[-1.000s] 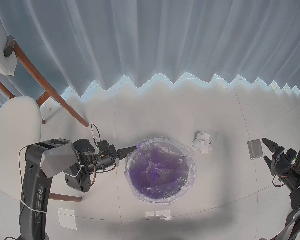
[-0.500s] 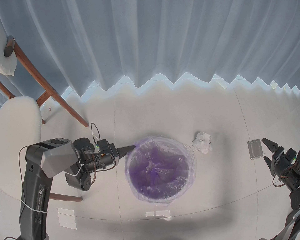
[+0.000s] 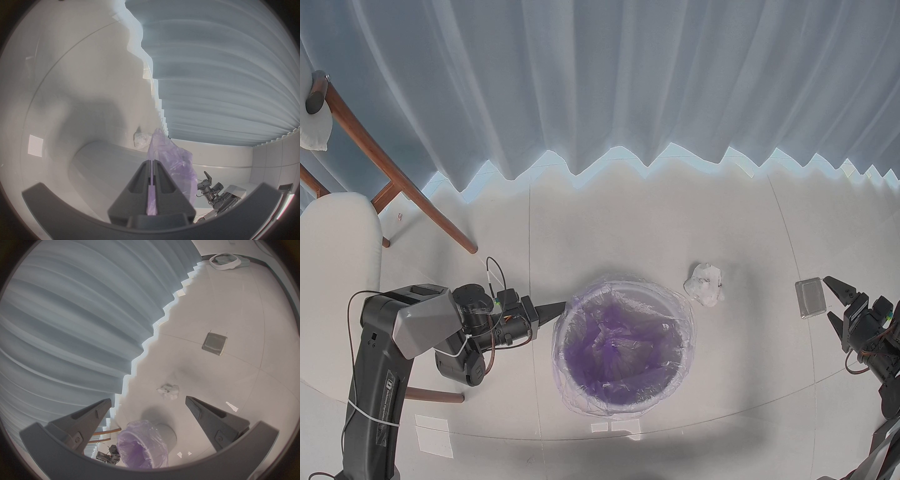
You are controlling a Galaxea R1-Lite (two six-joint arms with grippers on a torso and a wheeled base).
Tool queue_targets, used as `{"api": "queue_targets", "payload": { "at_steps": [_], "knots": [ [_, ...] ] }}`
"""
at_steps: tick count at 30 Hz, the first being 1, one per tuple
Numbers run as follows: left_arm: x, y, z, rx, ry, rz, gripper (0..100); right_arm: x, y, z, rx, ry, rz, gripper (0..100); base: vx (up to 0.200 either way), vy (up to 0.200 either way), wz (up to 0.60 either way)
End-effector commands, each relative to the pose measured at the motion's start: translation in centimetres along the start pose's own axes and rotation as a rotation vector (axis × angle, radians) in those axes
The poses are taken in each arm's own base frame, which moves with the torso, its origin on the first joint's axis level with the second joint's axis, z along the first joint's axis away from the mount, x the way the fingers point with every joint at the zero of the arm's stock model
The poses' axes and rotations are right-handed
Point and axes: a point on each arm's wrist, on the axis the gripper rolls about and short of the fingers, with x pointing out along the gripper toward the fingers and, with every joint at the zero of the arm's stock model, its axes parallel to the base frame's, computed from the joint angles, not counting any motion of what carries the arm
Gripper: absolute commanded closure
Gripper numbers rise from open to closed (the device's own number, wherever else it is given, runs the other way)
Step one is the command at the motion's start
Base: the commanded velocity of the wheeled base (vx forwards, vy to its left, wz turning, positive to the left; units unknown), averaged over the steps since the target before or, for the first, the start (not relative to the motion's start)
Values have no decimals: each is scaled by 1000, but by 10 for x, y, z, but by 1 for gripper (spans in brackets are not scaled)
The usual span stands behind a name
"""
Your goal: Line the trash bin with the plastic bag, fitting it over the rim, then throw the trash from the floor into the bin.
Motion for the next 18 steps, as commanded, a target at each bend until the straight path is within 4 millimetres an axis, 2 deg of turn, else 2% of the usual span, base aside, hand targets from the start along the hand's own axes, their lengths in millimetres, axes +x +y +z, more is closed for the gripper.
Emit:
{"api": "queue_targets", "payload": {
  "at_steps": [1,8,12,18],
  "knots": [
    [0,-1,1,4,-2,-6,100,-3,-2,-3,5,10,-13,0,0,0,0],
    [-4,3,5,21,-23,4,100,-3,-2,-3,5,10,-13,0,0,0,0],
    [-14,12,17,56,-60,15,100,-3,-2,-3,5,10,-13,0,0,0,0],
    [-13,24,16,90,-64,25,100,-3,-2,-3,5,9,-15,0,0,0,0]
  ]
}}
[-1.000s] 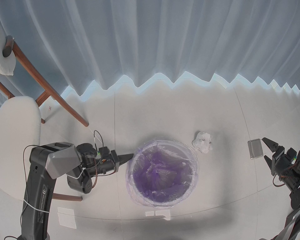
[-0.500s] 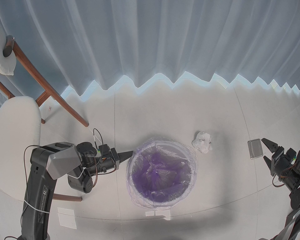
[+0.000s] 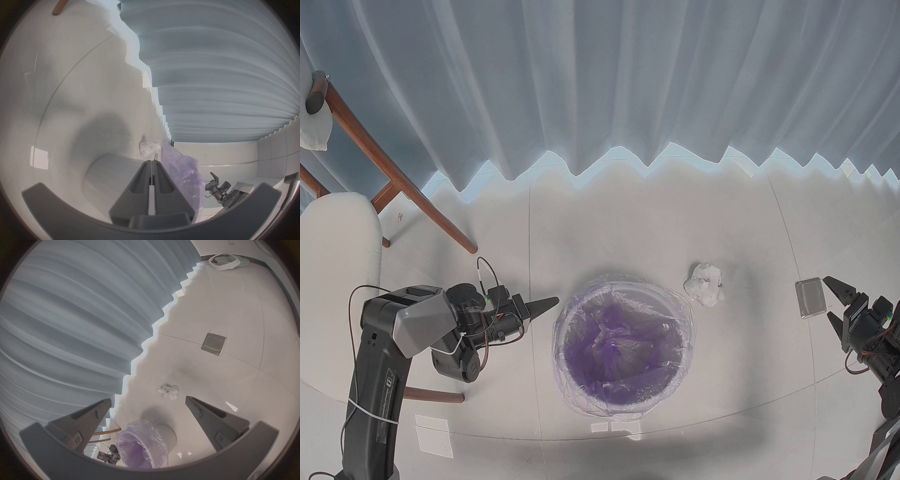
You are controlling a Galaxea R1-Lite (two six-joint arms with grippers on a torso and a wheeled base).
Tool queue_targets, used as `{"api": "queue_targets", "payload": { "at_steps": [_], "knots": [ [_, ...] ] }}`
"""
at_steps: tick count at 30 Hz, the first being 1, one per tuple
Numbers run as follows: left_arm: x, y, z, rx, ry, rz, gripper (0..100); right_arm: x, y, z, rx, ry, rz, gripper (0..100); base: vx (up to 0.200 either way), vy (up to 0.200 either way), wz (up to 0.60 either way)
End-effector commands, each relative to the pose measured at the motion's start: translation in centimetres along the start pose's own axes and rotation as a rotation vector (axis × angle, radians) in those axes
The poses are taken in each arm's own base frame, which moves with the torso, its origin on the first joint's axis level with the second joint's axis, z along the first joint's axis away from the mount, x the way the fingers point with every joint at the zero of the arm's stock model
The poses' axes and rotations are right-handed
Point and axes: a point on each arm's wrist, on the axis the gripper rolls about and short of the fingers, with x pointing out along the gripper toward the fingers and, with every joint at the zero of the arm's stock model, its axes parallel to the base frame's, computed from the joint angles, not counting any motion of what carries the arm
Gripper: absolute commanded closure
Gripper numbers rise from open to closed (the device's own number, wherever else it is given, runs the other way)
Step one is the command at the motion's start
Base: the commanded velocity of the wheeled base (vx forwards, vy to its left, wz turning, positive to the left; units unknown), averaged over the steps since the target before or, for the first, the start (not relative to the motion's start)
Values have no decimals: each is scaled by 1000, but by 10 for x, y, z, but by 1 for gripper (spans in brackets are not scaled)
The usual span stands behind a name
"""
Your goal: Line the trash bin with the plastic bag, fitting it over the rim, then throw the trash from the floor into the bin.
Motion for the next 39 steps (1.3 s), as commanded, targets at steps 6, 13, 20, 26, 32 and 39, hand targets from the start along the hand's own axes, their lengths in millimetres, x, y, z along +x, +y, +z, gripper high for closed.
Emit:
{"api": "queue_targets", "payload": {
  "at_steps": [6,13,20,26,32,39],
  "knots": [
    [-4,-22,-4,-11,17,4,100,-3,-2,-3,6,11,-15,0,0,0,0],
    [-13,-34,-3,-27,33,4,0,-3,-2,-3,6,11,-15,0,0,0,0],
    [-4,-39,-15,-35,69,-7,0,-3,-2,-3,6,11,-15,0,0,0,0],
    [3,-42,-25,-47,97,-13,0,-3,-2,-3,6,11,-15,0,0,0,0],
    [5,-42,-28,-53,106,-14,0,-3,-2,-3,6,11,-15,0,0,0,0],
    [5,-43,-27,-64,104,-16,100,-2,-3,-3,6,13,-17,0,0,0,0]
  ]
}}
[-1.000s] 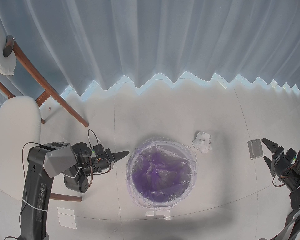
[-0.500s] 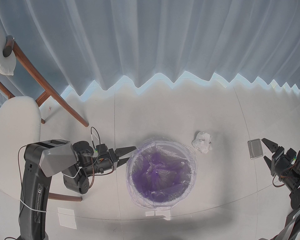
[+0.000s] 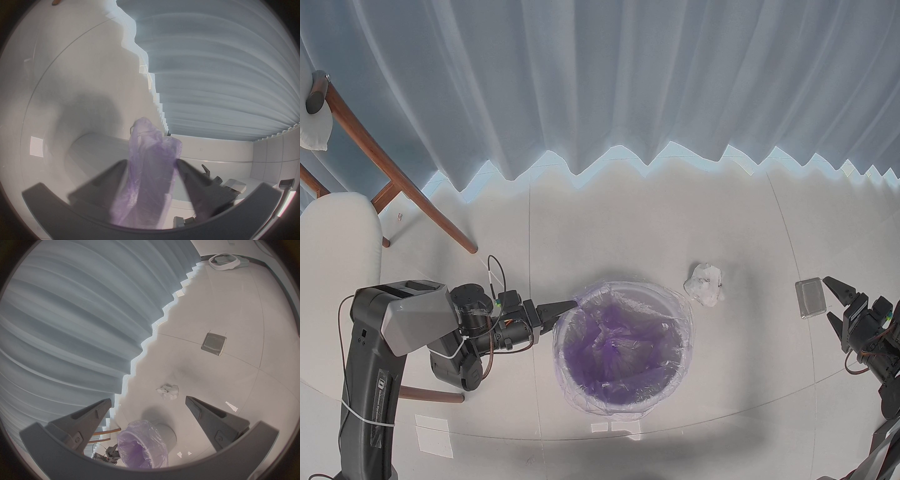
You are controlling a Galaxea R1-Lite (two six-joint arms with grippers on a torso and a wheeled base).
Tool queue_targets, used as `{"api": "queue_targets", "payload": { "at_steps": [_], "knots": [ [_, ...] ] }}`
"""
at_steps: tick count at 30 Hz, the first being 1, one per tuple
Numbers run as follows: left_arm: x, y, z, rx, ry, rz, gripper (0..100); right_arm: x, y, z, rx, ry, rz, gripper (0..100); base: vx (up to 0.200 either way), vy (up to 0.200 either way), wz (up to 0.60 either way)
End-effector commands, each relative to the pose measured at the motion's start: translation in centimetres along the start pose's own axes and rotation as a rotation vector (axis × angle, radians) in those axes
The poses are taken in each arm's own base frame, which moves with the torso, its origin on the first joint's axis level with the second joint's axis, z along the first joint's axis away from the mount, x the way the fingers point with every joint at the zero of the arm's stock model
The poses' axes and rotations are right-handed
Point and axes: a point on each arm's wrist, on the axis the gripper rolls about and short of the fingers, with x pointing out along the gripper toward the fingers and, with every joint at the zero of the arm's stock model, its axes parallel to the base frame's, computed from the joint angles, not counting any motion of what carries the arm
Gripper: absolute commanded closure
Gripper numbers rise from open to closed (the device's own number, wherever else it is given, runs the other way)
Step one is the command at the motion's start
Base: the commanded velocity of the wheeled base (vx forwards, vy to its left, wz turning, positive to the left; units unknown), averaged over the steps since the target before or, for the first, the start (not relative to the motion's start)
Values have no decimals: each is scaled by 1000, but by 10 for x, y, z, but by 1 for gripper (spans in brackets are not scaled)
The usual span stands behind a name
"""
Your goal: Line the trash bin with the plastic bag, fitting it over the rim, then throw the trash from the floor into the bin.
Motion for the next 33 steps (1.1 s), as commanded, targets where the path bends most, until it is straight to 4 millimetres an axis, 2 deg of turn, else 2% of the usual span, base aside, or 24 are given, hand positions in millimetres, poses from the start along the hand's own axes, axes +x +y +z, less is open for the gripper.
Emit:
{"api": "queue_targets", "payload": {
  "at_steps": [1,18,28,33],
  "knots": [
    [0,-1,1,2,-1,-2,100,-3,-3,-3,6,12,-16,0,0,0,0],
    [0,3,4,23,-9,-4,100,-2,-3,-3,5,13,-19,0,0,0,0],
    [-4,27,16,36,-70,17,100,-2,-3,-3,6,14,-20,0,0,0,0],
    [-3,36,16,59,-75,24,100,-2,-4,-3,6,14,-20,0,0,0,0]
  ]
}}
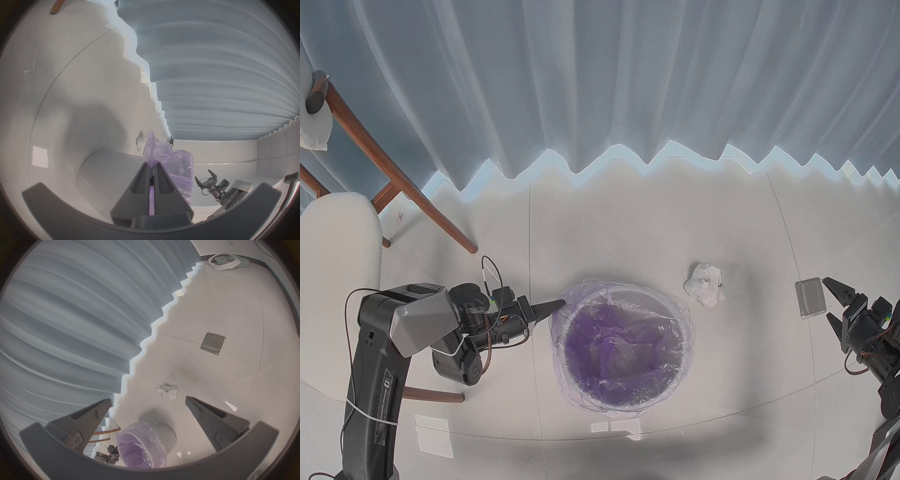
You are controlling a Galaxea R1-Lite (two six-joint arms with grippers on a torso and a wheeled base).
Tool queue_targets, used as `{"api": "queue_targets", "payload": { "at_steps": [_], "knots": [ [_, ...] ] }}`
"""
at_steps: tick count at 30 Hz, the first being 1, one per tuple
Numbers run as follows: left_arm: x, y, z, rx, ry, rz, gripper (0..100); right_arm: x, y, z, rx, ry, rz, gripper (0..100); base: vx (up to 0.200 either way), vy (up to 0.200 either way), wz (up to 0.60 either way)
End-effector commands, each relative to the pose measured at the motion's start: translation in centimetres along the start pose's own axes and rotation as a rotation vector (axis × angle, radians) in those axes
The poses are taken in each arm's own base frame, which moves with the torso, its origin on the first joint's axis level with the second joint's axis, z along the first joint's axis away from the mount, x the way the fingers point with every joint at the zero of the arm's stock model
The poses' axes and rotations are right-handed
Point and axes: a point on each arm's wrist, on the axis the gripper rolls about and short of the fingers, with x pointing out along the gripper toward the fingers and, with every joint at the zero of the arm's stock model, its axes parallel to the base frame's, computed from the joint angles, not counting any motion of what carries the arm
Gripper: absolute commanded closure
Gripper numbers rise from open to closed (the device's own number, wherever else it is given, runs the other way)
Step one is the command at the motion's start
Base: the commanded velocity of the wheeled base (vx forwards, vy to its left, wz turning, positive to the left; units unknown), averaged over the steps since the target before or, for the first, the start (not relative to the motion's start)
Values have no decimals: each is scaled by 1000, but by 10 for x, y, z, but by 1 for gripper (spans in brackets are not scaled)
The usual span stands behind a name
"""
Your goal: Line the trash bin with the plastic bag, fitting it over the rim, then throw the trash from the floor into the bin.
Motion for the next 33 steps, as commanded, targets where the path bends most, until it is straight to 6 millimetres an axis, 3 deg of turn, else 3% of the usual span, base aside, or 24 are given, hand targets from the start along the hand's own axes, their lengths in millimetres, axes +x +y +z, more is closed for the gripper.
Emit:
{"api": "queue_targets", "payload": {
  "at_steps": [1,20,33],
  "knots": [
    [0,13,-4,2,1,12,100,-3,-3,-3,6,12,-15,0,0,0,0],
    [2,49,-18,47,11,39,100,-2,-4,-3,8,15,-22,0,0,0,0],
    [3,48,-22,44,20,40,100,-1,-4,-3,5,14,-23,0,0,0,0]
  ]
}}
